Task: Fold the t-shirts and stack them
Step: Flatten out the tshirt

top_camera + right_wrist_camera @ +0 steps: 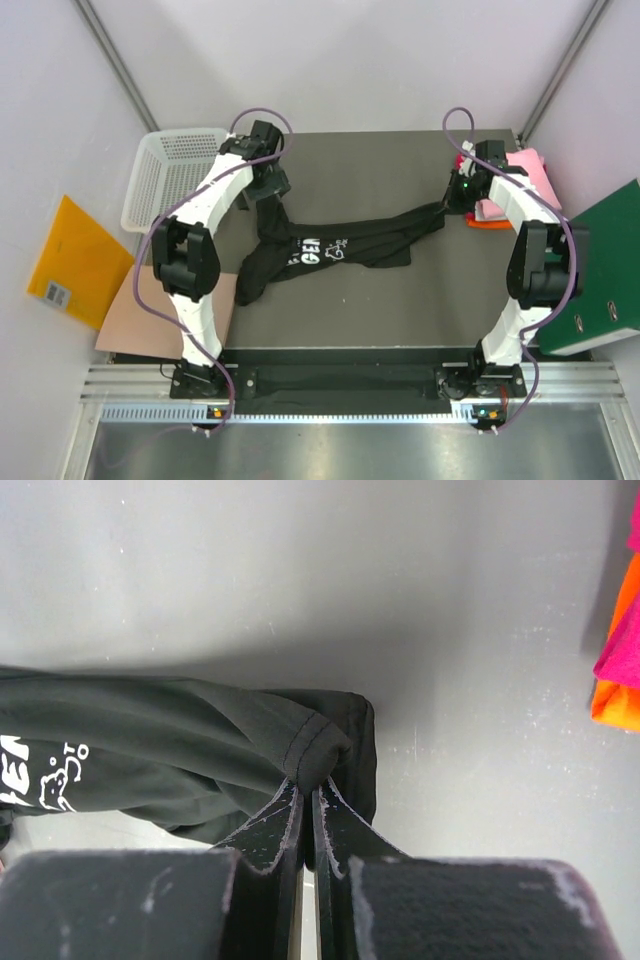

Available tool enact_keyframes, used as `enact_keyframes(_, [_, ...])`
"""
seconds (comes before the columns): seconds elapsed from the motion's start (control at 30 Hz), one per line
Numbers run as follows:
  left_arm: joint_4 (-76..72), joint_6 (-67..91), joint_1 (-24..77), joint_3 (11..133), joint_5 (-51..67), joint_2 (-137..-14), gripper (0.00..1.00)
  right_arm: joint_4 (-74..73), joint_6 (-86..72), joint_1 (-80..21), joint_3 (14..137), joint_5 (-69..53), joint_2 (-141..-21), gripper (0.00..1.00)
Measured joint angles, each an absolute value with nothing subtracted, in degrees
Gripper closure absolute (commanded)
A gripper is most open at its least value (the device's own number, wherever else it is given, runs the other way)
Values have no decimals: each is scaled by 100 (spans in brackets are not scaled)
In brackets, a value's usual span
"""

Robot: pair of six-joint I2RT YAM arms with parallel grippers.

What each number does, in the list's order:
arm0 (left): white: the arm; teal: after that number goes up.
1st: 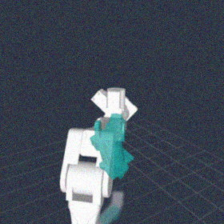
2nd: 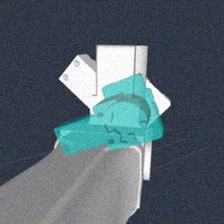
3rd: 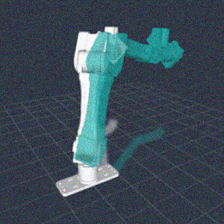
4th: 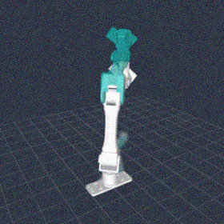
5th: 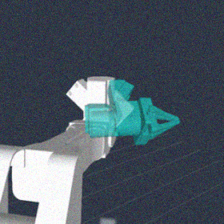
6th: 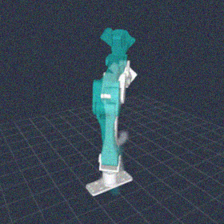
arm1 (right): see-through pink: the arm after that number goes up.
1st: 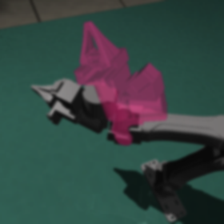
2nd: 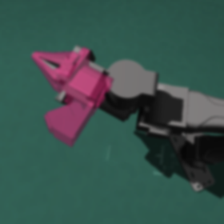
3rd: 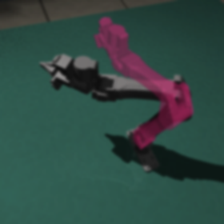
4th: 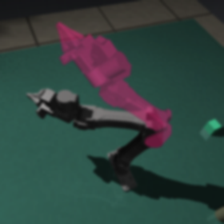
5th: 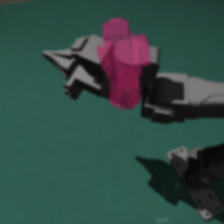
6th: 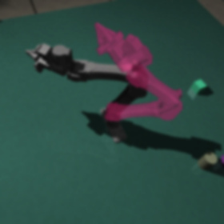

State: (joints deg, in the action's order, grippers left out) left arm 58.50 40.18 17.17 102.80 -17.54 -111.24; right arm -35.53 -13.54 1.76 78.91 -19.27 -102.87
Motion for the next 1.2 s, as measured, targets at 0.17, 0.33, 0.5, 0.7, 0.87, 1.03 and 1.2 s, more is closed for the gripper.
enact_keyframes(0.17, [5815, 3903, 1719, 10899, -1752, -11703, 19, -3529, -1350, 178, 7891, -1977, -10348, 100])
enact_keyframes(0.33, [5833, 3774, 1712, 11118, -1765, -12248, 33, -3514, -1347, 180, 7885, -2038, -10466, 100])
enact_keyframes(0.5, [5898, 3730, 1712, 11557, -1791, -12733, 40, -3509, -1345, 180, 7872, -2091, -10508, 100])
enact_keyframes(0.7, [6055, 3763, 1715, 11660, -1973, -12988, 80, -3479, -1306, 180, 7835, -2106, -10519, 100])
enact_keyframes(0.87, [6351, 3846, 1712, 11721, -2322, -13185, 100, -3474, -1304, 180, 7835, -2110, -10543, 100])
enact_keyframes(1.03, [6521, 3907, 1643, 11723, -2563, -13181, 100, -3474, -1302, 180, 7835, -2106, -10551, 100])
enact_keyframes(1.2, [6606, 3889, 1404, 11721, -2768, -12873, 100, -3474, -1295, 235, 7837, -2032, -10551, 100])
